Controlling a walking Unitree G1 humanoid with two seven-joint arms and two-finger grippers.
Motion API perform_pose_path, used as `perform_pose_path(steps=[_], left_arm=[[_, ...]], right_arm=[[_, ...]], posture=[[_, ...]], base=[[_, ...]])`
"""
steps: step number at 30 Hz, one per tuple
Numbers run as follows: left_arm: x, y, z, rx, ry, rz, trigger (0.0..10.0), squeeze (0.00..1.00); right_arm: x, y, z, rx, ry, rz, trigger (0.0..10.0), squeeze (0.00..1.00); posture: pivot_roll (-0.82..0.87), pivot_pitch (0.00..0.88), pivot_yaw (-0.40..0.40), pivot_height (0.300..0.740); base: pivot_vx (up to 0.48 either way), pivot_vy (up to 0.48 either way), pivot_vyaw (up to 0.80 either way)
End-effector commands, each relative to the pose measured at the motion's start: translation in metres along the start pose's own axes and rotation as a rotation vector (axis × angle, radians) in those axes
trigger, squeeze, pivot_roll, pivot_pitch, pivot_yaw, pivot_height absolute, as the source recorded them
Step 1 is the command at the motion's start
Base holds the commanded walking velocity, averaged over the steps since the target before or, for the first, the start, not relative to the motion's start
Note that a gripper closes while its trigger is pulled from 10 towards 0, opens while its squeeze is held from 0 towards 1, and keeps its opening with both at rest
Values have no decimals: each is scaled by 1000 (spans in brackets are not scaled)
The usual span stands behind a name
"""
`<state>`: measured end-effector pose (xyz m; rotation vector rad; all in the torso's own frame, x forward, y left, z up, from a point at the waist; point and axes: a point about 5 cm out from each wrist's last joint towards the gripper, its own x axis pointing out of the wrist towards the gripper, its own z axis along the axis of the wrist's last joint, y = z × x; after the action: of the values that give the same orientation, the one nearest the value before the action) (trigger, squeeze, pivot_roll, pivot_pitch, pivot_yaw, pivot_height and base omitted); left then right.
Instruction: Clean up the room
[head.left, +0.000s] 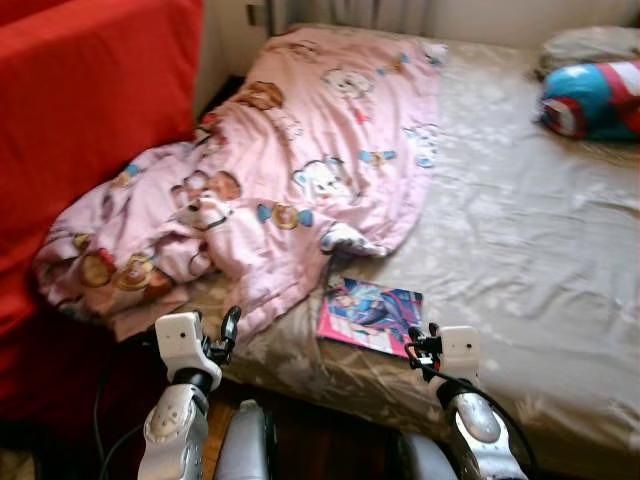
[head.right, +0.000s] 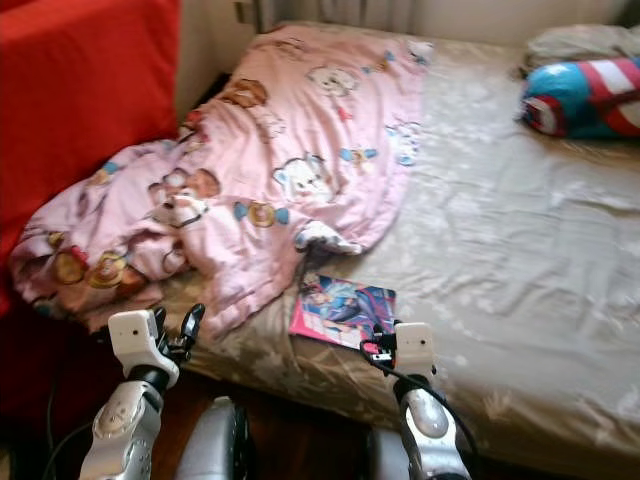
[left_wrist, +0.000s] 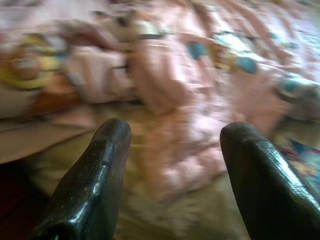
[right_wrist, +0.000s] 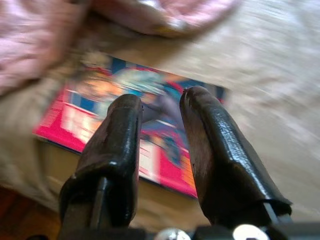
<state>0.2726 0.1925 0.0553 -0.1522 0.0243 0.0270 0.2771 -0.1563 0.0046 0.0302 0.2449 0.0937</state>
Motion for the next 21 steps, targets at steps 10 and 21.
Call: perform_pose_path(steps=[10,21], left_arm=[[-4,8,-9,6,42,5,10000,0],[-8,13,-17,10,69,-3,10000,0]], right_arm=[[-2,3,-4,27,11,-9,10000,0],[0,-18,-10,125,99,-168,10000,0]], posture=[[21,192,5,638],[40,219,7,638]], base=[[261,0,0],[0,0,0]])
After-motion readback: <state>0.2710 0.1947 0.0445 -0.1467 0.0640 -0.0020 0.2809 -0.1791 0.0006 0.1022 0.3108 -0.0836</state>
